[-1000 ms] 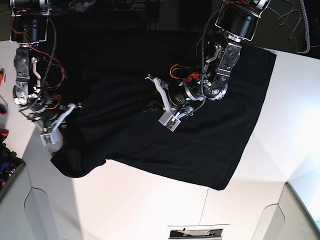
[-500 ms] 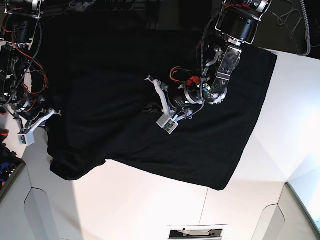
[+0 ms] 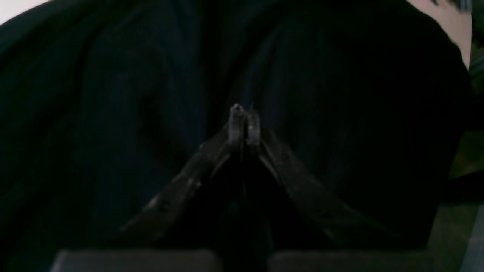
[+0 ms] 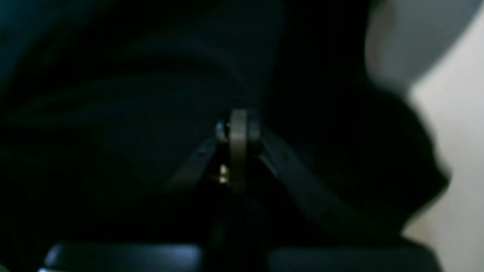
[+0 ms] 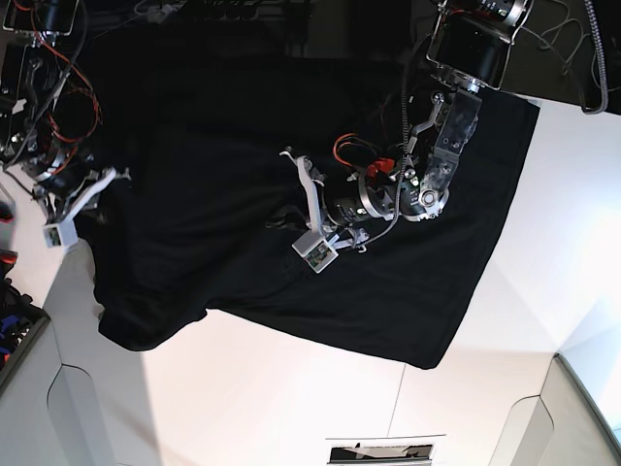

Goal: Layout the t-shirt on the table in an organized manner, then fold the t-shirt properly
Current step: 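Drag the grasped hem outward with the right gripper, smoothing the shirt, then slide the left gripper across the shirt toward its edge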

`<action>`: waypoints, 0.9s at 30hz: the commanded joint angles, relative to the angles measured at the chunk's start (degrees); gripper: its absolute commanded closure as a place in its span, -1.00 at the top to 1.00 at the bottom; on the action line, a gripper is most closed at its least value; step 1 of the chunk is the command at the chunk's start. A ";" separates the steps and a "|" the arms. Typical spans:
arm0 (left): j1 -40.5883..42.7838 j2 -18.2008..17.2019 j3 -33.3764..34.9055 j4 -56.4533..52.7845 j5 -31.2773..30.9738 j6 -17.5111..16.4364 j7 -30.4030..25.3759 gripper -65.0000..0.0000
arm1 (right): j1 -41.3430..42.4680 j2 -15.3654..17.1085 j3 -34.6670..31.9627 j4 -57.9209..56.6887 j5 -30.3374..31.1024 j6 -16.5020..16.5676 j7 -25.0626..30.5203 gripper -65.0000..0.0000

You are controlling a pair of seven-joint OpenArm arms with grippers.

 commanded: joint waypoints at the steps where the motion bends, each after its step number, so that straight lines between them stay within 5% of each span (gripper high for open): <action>1: -1.18 -0.02 -0.42 1.07 -0.66 -0.66 -1.51 -1.00 | 0.07 0.83 0.37 0.96 0.85 0.24 1.25 -1.00; 17: 1.75 -11.69 -15.98 0.79 -3.30 -0.85 -1.92 -1.00 | 0.35 0.83 0.37 -13.33 -3.63 0.24 6.23 -1.00; 27: 0.85 -12.37 -16.00 -12.44 0.98 -0.83 -8.31 -1.00 | 10.34 0.81 0.37 -18.86 -4.83 0.22 6.40 -1.00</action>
